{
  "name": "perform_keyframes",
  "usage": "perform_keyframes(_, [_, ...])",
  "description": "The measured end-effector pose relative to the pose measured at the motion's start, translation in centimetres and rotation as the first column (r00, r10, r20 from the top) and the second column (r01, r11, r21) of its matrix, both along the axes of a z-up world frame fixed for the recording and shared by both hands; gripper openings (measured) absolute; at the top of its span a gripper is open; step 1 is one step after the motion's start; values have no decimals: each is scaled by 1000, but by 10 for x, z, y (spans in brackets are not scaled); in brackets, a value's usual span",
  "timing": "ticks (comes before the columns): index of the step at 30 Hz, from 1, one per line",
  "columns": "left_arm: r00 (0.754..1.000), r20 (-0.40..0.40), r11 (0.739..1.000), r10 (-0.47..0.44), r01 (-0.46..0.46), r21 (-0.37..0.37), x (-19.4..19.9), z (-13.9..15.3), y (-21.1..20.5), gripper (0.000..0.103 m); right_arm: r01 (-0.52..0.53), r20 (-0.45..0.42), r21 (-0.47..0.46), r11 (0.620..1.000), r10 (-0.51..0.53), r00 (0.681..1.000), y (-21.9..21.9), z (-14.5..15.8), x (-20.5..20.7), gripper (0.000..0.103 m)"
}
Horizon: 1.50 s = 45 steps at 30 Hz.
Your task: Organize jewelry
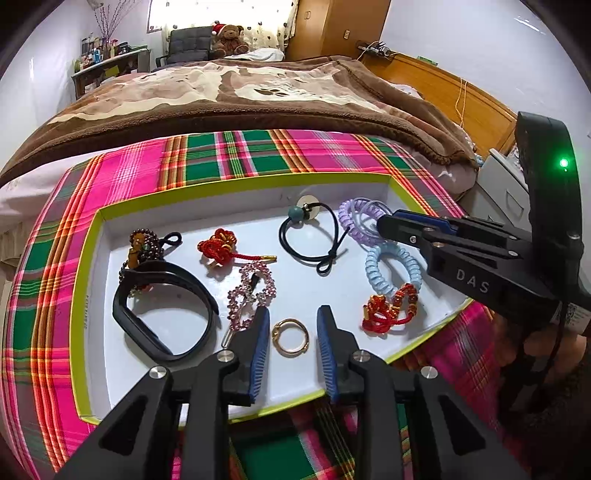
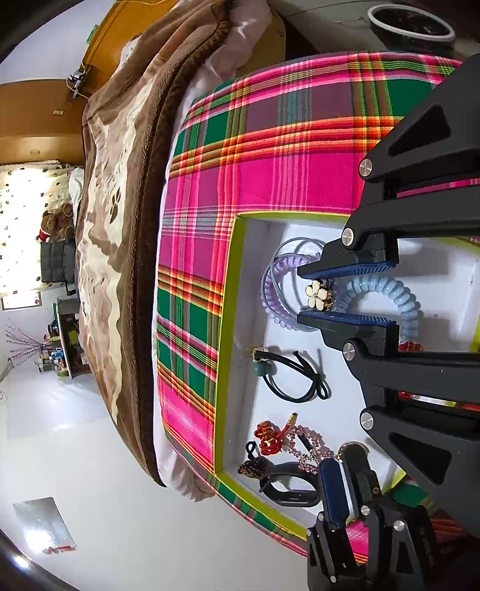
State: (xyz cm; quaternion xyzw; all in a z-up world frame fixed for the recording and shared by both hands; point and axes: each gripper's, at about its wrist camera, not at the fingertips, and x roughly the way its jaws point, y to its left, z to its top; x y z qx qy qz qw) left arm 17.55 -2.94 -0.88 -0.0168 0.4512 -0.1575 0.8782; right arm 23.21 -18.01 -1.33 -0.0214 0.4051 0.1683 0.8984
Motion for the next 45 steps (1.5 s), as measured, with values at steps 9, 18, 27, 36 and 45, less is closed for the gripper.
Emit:
perform_keyframes(9, [1000, 4, 1000, 0, 0, 4, -2, 3, -2, 36, 10, 10, 11, 1000, -10, 1000, -2, 3, -1, 33])
perform_keyframes(18, [999, 29, 999, 31, -32, 25, -11, 11, 1, 41, 17, 30, 30, 999, -18, 999, -4, 12, -12, 33])
perform_keyframes(27, [979, 108, 981, 171, -179, 71, -42, 28, 16, 49, 73, 76, 77, 994, -79, 994, -9, 30, -53, 34])
perform_keyframes(36, [959, 144, 960, 245, -261, 102, -67, 34, 19, 49, 86, 137, 44, 995, -92, 986, 4, 41, -96, 35])
perform_keyframes(45, [940, 171, 942, 295, -316, 110, -80, 38, 22, 49, 100, 149, 55, 993, -107, 983, 7, 45, -116, 35])
